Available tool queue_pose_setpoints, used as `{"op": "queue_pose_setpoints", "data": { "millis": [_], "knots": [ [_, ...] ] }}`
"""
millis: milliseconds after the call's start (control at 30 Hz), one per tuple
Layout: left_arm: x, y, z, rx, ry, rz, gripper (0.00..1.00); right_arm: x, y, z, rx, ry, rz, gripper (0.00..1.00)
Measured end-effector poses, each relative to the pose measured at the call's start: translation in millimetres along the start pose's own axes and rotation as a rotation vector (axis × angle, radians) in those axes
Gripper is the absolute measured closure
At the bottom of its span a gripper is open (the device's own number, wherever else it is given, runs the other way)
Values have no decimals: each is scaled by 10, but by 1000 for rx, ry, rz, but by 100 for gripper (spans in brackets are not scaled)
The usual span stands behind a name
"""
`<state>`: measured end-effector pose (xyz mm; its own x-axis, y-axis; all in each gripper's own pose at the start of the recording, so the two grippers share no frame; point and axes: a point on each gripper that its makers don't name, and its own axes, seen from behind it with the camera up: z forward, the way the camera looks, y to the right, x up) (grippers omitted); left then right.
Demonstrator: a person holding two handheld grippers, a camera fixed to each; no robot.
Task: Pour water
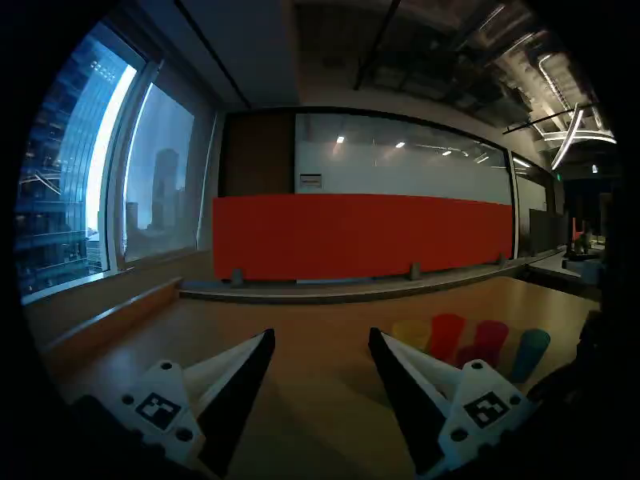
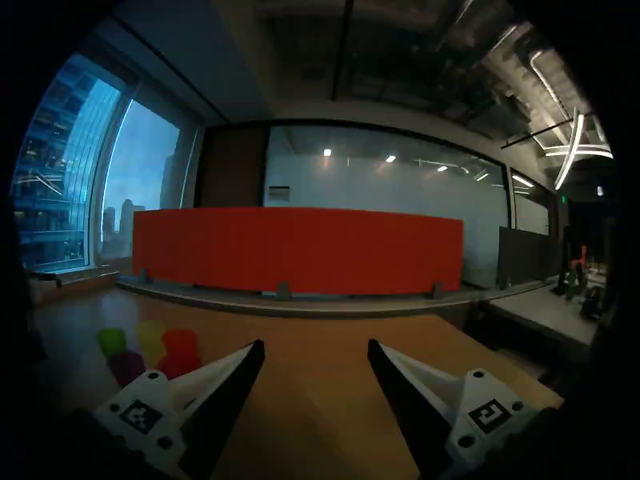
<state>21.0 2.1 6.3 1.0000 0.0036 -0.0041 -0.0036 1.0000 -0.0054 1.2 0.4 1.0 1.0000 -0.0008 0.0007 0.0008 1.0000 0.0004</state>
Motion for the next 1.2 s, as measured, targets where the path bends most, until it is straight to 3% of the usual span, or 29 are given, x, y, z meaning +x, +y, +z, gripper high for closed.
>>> {"op": "queue_pose_setpoints", "data": {
  "millis": [467, 767, 967, 1200],
  "knots": [
    [876, -83, 161, -2, -3, 42, 13, 670, 101, 150, 15, 5, 5, 0],
    [1313, -93, 204, -17, -3, 24, 13, 1054, 125, 182, 29, 4, 28, 0],
    [1469, -88, 212, -27, -3, 16, 13, 1140, 109, 187, 38, 3, 31, 0],
    [1490, -12, 232, -71, -11, 35, 13, 1151, 92, 216, 68, 0, 52, 0]
  ]
}}
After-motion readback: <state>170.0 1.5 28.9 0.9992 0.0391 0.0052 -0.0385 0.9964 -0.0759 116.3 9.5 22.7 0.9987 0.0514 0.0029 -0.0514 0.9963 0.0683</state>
